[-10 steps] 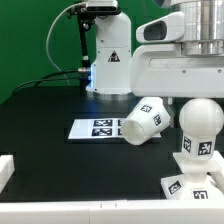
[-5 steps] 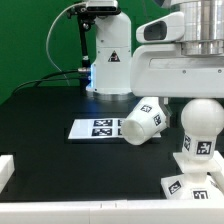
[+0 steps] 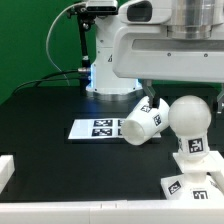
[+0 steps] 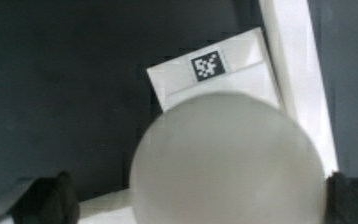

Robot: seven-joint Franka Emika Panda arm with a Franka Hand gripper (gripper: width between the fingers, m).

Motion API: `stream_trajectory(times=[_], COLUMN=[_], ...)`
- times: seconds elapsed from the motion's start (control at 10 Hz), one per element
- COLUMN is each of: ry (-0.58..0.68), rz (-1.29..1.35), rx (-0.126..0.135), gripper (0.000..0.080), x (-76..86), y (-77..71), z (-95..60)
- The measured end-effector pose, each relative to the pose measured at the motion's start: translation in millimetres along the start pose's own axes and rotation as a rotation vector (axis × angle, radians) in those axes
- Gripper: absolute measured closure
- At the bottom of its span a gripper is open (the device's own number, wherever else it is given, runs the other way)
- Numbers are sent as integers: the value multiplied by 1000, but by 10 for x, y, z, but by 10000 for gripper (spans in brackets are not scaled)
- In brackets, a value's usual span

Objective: Assemble lamp

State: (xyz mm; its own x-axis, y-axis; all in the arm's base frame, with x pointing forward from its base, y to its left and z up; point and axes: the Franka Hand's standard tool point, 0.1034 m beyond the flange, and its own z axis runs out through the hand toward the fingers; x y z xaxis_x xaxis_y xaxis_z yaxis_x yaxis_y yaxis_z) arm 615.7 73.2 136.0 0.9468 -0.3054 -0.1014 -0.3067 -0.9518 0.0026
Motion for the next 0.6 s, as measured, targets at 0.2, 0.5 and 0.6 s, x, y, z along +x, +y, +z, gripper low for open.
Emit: stream_trajectory(times=[0.2,0.5,0.6], ry=[49,74,77], rz=[7,20,22], rx=[30,57,58], gripper=[101,101,101], x=[-52,-71,-64], y=[-114,-226,-232], z=[155,236,225])
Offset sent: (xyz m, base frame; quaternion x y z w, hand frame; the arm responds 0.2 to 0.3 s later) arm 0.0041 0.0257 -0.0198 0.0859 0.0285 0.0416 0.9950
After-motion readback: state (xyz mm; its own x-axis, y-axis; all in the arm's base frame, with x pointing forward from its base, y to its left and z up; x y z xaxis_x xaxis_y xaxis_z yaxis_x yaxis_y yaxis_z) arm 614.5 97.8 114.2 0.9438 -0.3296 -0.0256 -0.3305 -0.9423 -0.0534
